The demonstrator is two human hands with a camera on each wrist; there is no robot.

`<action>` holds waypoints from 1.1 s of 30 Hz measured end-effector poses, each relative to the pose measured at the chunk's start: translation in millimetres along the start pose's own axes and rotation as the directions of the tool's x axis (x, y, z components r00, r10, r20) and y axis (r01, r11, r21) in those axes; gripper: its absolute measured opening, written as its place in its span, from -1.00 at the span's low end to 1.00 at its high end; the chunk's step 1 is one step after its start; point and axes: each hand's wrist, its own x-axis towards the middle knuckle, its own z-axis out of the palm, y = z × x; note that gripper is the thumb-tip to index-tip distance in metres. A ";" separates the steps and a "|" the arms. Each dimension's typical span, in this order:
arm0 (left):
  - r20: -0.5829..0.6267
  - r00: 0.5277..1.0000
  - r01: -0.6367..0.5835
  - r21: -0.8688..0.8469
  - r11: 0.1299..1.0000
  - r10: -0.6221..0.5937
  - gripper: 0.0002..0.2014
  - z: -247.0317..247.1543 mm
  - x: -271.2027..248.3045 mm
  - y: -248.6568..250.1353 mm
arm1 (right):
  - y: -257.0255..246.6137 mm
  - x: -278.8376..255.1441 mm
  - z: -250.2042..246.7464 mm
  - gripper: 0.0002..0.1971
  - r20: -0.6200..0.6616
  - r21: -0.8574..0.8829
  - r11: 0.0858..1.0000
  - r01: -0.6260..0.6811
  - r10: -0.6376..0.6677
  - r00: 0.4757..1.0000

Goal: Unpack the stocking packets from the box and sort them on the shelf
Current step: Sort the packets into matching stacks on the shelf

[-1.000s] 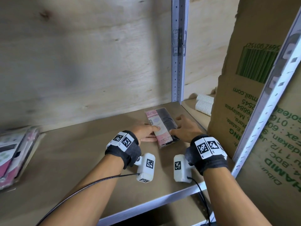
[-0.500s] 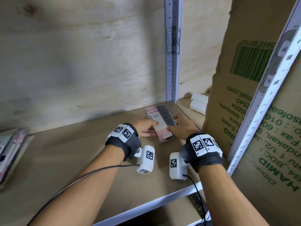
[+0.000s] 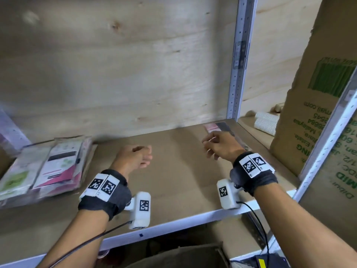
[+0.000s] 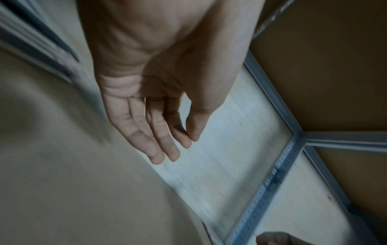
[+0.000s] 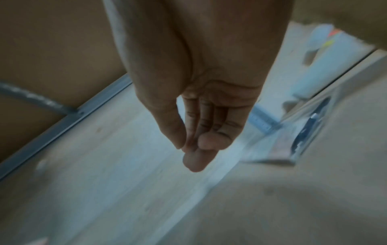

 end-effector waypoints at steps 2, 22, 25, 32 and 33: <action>-0.073 0.997 -0.023 -0.016 1.000 0.022 -0.84 -38.5 -6.7 -2.9 | -15.4 -1.4 36.2 -0.97 0.118 -0.015 0.999 0.041 -0.039 0.992; -0.435 0.896 0.012 -0.183 0.983 -0.092 -0.83 -272.3 -23.3 -66.6 | -160.3 32.5 360.3 -0.42 0.416 -0.241 0.966 0.089 0.020 0.909; -0.445 0.892 0.030 -0.117 0.993 -0.080 -0.83 -277.3 -31.2 -72.6 | -149.1 36.6 361.8 -0.22 0.393 -0.289 0.956 0.053 0.068 0.917; -0.447 0.894 -0.033 -0.086 0.996 -0.009 -0.90 -256.9 -36.0 -64.5 | -128.0 27.0 321.2 -0.75 0.471 -0.152 0.987 0.042 0.035 0.881; -0.433 0.901 -0.040 -0.056 0.998 0.011 -0.93 -249.8 -35.2 -60.6 | -125.1 24.2 310.6 -0.77 0.473 -0.126 0.991 0.035 0.029 0.881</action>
